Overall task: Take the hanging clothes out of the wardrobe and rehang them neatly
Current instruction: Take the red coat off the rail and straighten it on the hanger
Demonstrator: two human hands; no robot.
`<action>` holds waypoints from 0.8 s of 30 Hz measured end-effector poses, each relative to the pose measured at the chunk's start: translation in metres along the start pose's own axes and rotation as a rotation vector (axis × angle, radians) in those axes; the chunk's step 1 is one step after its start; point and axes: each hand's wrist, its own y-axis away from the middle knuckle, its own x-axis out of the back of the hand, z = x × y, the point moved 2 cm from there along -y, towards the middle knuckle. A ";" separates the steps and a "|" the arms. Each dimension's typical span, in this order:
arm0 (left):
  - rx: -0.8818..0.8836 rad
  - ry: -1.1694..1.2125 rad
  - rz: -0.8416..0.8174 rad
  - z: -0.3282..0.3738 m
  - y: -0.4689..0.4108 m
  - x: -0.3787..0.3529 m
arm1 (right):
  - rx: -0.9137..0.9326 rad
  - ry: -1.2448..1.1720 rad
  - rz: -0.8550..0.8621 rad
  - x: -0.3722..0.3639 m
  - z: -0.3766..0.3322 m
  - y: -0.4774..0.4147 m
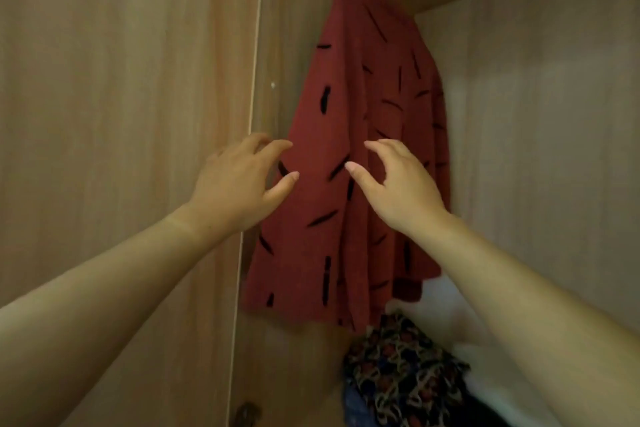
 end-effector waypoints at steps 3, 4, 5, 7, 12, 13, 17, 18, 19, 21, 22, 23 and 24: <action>0.039 0.027 0.007 -0.019 -0.021 -0.004 | -0.030 -0.043 0.083 -0.016 -0.017 -0.052; 0.053 0.040 -0.010 -0.026 -0.027 -0.008 | -0.056 -0.042 0.105 -0.023 -0.021 -0.067; 0.062 0.053 -0.021 -0.031 -0.032 -0.011 | -0.095 -0.043 0.116 -0.029 -0.024 -0.080; 0.074 0.073 -0.010 -0.041 -0.040 -0.018 | -0.183 -0.082 0.118 -0.041 -0.026 -0.102; 0.055 0.163 -0.002 -0.048 -0.055 -0.039 | -0.213 -0.205 0.240 -0.039 -0.008 -0.114; 0.039 0.179 0.012 -0.046 -0.060 -0.042 | -0.203 -0.205 0.267 -0.033 -0.002 -0.112; -0.009 0.256 0.030 -0.027 -0.084 -0.061 | -0.184 -0.168 0.324 0.000 0.033 -0.094; -0.030 0.292 0.035 -0.020 -0.091 -0.067 | -0.175 -0.163 0.330 0.010 0.042 -0.091; -0.050 0.328 0.043 -0.012 -0.099 -0.072 | -0.166 -0.159 0.334 0.020 0.052 -0.087; -0.076 0.399 0.060 0.006 -0.114 -0.081 | -0.154 -0.137 0.345 0.042 0.070 -0.081; -0.090 0.433 0.064 0.016 -0.122 -0.084 | -0.154 -0.122 0.354 0.052 0.079 -0.077; -0.108 0.464 0.069 0.027 -0.129 -0.087 | -0.154 -0.106 0.364 0.063 0.087 -0.073; -0.126 0.500 0.081 0.038 -0.136 -0.088 | -0.158 -0.090 0.370 0.073 0.095 -0.070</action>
